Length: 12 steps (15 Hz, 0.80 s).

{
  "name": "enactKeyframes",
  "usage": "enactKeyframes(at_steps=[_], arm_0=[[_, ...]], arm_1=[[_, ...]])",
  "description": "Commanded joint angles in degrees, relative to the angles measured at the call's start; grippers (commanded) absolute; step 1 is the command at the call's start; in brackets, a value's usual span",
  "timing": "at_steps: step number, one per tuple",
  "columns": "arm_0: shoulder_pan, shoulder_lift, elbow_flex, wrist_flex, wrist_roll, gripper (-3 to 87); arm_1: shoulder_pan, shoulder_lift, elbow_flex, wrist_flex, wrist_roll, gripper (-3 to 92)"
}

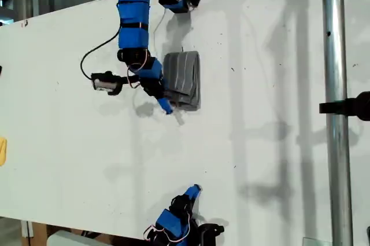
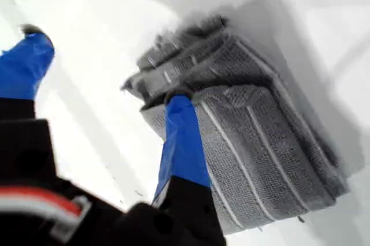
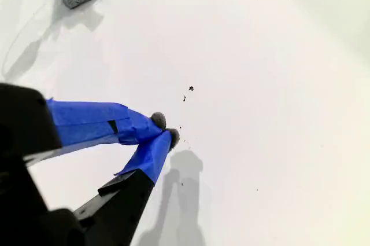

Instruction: Grasp corners of a towel and fold twice.

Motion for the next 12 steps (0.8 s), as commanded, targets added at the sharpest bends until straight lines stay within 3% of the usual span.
enactKeyframes(at_steps=[1,3,4,6,7,9,10,12], arm_0=[[-2.55,0.18,0.26,0.53,2.2,-2.5],[-3.43,0.18,0.26,0.53,2.29,-2.4],[-3.6,0.18,0.26,0.53,2.9,-2.3],[-3.69,0.18,0.26,0.53,7.65,-2.3],[-3.69,0.18,0.26,0.53,13.27,-2.3],[-3.6,0.18,0.26,0.62,41.22,-2.3],[-3.34,0.18,0.44,0.0,49.48,-2.4],[-3.34,0.18,0.44,0.18,48.16,-2.5]], arm_1=[[6.42,15.82,-4.66,0.97,-4.83,26.5],[10.81,28.21,3.16,2.29,-5.01,15.7],[12.83,37.88,11.43,2.11,-4.92,2.8],[15.03,61.08,29.88,5.36,-1.14,-0.3],[14.41,71.46,38.76,7.82,2.11,-0.3],[10.55,89.65,56.07,9.32,10.11,-0.3],[9.32,93.08,61.44,10.72,12.57,-0.3],[9.32,92.81,68.91,11.51,14.33,-0.3]])
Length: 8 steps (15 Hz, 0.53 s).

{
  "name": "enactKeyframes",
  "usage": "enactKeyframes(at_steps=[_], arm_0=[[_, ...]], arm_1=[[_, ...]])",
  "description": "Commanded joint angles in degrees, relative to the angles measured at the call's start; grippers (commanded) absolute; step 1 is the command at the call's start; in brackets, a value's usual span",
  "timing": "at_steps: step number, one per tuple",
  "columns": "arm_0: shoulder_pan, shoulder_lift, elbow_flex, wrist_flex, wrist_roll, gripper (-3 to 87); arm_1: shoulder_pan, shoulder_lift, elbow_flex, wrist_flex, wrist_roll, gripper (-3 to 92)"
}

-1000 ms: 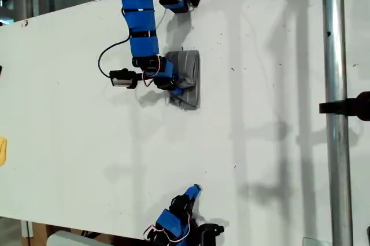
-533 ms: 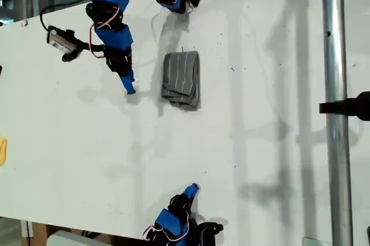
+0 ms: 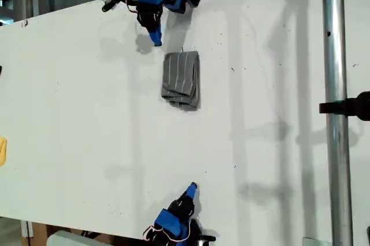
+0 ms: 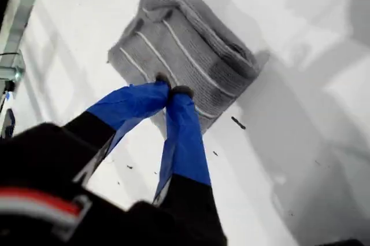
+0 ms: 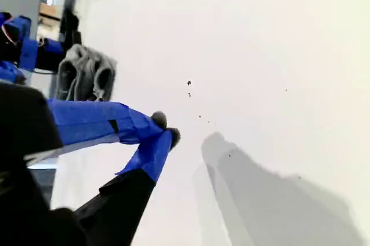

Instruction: Grasp corners of a towel and fold twice.

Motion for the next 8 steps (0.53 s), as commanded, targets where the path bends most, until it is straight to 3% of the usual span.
enactKeyframes(at_steps=[1,2,8], arm_0=[[-0.62,0.09,0.44,0.18,1.93,-2.5],[-0.62,0.09,0.44,0.18,1.93,-2.5],[-0.79,0.09,0.44,0.18,1.93,-2.5]], arm_1=[[0.88,2.02,8.96,1.67,4.92,1.9],[0.7,1.41,8.61,3.25,8.26,4.7],[0.62,1.85,8.09,3.6,8.53,4.9]])
